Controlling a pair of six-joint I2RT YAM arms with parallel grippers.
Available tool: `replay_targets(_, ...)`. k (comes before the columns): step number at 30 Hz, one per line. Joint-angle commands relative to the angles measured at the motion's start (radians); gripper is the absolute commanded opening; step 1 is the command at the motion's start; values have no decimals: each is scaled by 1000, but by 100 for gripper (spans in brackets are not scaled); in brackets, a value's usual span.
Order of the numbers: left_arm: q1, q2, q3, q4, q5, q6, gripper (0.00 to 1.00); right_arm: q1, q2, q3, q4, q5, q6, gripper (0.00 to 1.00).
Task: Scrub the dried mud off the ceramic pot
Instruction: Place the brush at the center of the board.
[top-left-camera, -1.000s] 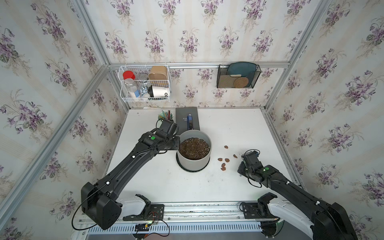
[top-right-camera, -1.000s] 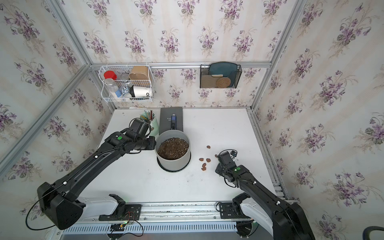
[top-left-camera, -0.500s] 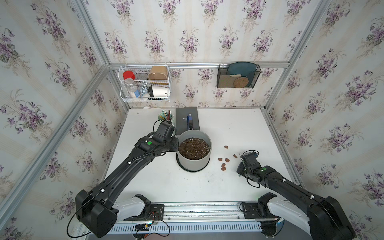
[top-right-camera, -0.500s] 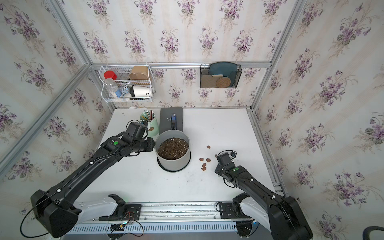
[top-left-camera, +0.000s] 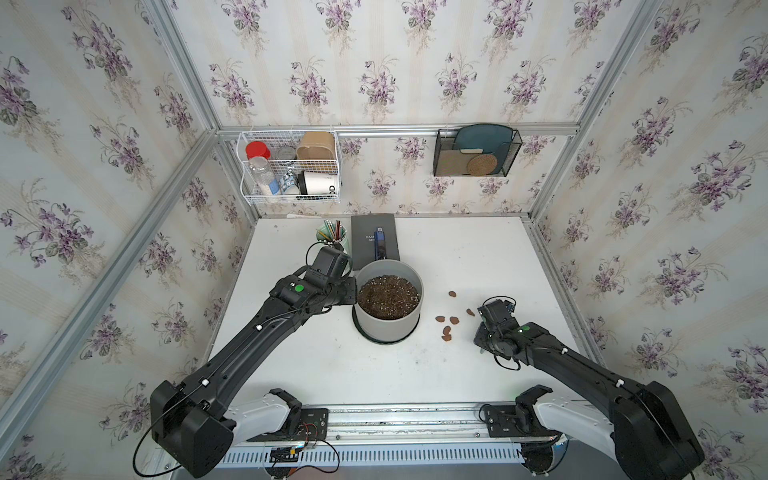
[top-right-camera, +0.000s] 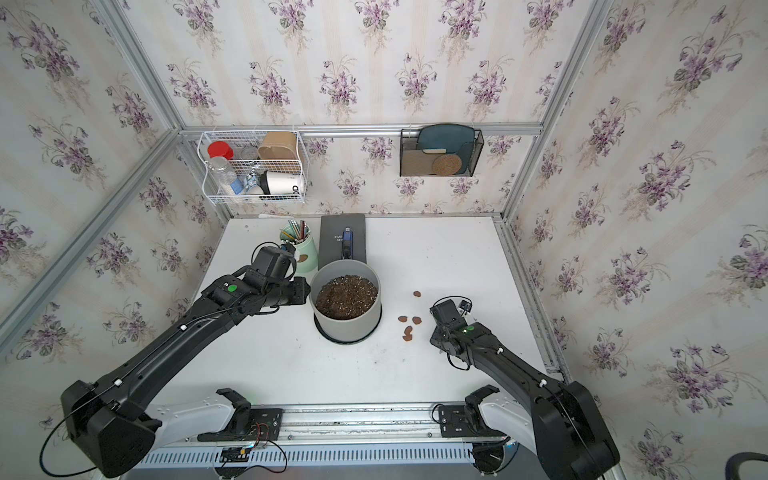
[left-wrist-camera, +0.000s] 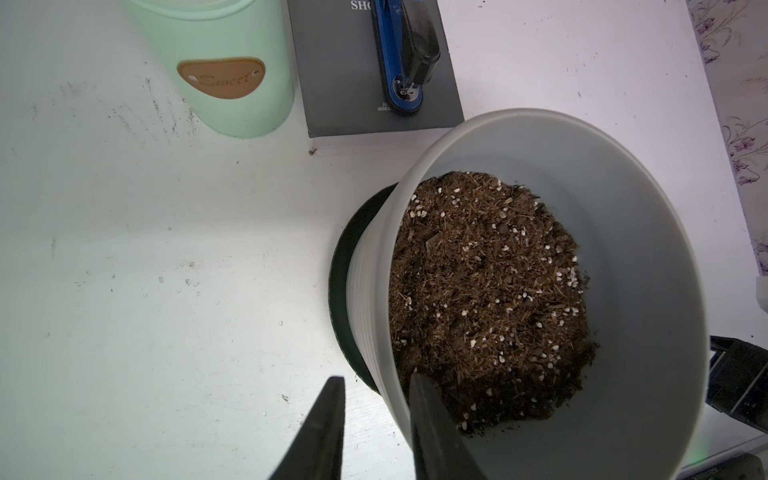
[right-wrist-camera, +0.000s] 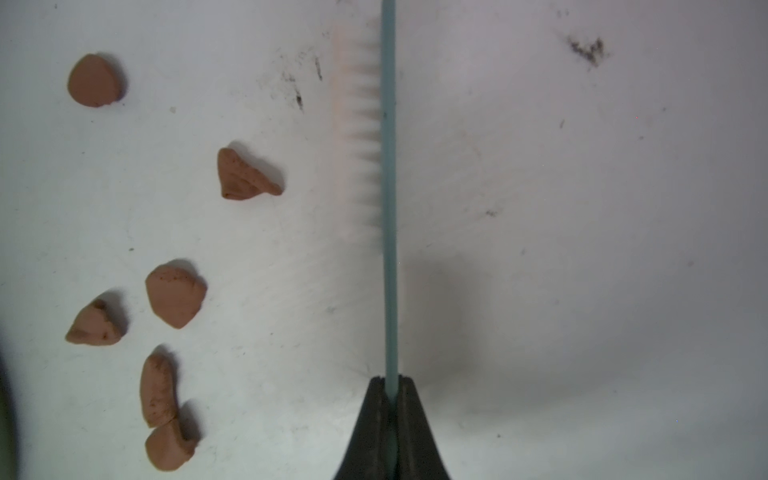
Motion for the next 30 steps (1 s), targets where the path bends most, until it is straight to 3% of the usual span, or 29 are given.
replay_targets(1, 1, -5, -1, 25, -7, -2, 32, 1, 27, 2, -40, -13, -6, 8)
replay_targets(5, 1, -11, -2, 27, -13, 2, 32, 3, 20, 0, -40, -13, -3, 28)
replay_targets(13, 0, -14, 2, 29, -16, 1, 32, 4, 11, 39, -71, 5, -18, 36)
replay_targets(17, 1, -18, 9, 28, -26, 1, 32, 13, -5, 88, -123, 40, -17, 54)
replay_targets(21, 1, -35, 20, 29, -56, 8, 33, 65, -42, 173, -190, 120, -4, 63)
replay_targets(26, 3, -80, 70, 49, -195, 33, 44, 182, -143, 276, -146, 238, -41, 80)
replay_targets(29, 5, -120, 82, 108, -366, 77, 56, 184, -218, 286, -49, 299, -92, 85)
replay_targets(30, 5, -131, 72, 148, -433, 103, 61, 183, -240, 275, 10, 303, -128, 90)
